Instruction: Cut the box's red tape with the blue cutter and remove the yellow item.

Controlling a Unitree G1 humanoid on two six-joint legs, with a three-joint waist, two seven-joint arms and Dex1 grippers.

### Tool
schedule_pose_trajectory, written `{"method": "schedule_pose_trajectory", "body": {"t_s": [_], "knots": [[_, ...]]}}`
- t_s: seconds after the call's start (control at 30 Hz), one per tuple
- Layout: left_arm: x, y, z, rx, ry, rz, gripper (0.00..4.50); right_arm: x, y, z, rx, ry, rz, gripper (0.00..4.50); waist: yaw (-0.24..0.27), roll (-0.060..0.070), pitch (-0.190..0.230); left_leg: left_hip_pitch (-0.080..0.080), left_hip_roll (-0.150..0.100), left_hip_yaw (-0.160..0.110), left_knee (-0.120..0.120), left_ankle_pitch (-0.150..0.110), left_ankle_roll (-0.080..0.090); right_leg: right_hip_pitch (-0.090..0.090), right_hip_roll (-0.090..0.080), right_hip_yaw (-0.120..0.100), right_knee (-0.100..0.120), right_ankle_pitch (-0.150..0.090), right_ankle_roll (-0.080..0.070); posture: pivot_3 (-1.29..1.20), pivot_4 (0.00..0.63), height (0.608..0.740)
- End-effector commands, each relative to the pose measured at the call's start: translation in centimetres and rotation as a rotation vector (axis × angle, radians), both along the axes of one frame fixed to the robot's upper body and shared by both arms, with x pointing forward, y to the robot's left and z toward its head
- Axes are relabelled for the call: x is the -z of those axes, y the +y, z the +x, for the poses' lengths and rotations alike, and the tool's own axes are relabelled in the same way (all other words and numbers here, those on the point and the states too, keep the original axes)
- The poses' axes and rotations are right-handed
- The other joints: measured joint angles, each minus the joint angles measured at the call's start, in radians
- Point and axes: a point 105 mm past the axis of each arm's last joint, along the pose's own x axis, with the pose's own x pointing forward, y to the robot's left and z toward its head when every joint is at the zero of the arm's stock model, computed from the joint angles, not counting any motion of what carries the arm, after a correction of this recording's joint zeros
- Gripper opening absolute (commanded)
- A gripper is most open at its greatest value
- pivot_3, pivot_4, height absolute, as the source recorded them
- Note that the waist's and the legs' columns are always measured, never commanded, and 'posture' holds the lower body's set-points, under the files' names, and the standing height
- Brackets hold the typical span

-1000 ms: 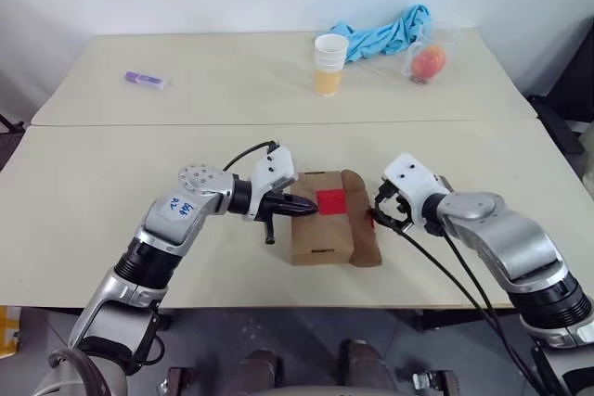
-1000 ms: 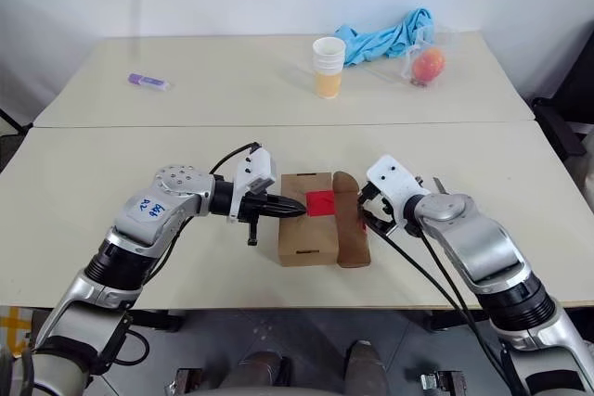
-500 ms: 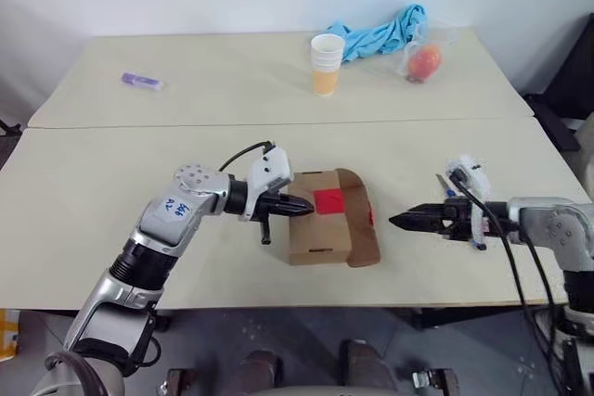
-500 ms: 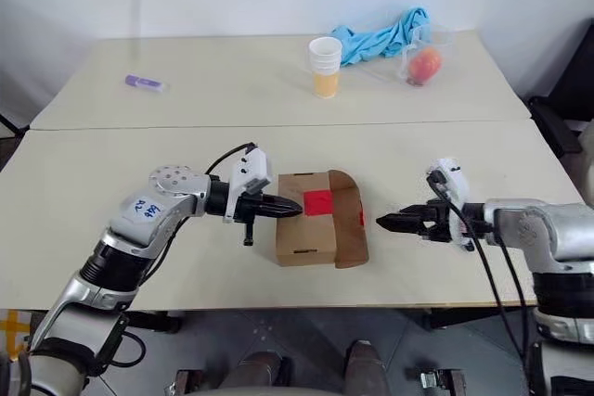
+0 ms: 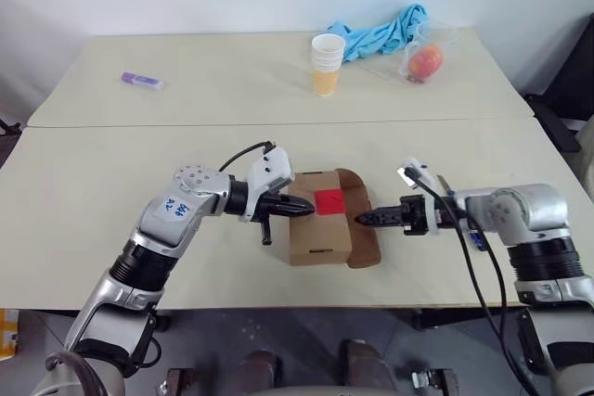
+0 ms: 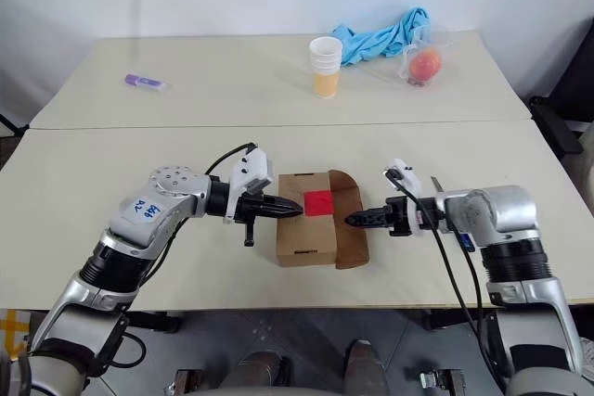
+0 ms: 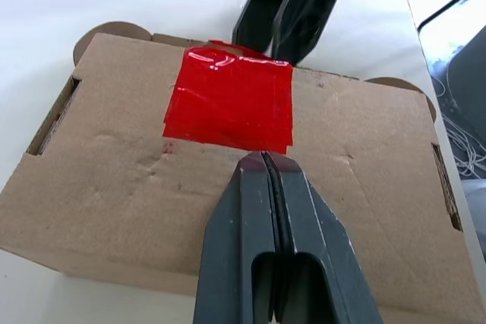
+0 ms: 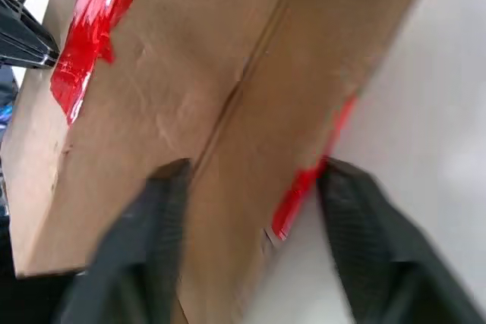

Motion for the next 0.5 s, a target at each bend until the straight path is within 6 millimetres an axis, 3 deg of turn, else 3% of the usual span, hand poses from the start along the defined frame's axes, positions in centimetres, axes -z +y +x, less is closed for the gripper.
{"method": "schedule_pose_trajectory", "body": {"t_s": [0.03,0.47,0.5], "knots": [[2.3,0.8,-0.1,-0.041,0.075,0.064,0.0,1.1,1.1,-0.3,-0.045,0.065,-0.005,1.21,-0.001,0.0,0.0,0.0,0.0,0.0,0.0,0.0,0.0,0.0,0.0,0.0,0.0,0.0,0.0,0.0,0.15,0.74],[2.1,1.2,0.1,-0.058,0.064,0.067,0.0,3.3,3.2,-0.9,-0.13,0.206,-0.017,1.21,-0.014,-0.001,-0.001,0.001,0.0,0.0,0.0,0.0,0.0,0.0,0.0,0.0,0.001,0.0,0.0,0.0,0.15,0.74],[2.1,1.3,0.1,-0.058,0.064,0.068,0.0,3.4,3.2,-0.9,-0.135,0.204,-0.025,0.83,-0.014,-0.001,-0.001,0.001,0.0,0.0,0.0,0.0,0.0,0.0,0.0,0.0,0.001,0.0,0.0,0.0,0.15,0.74]]}}
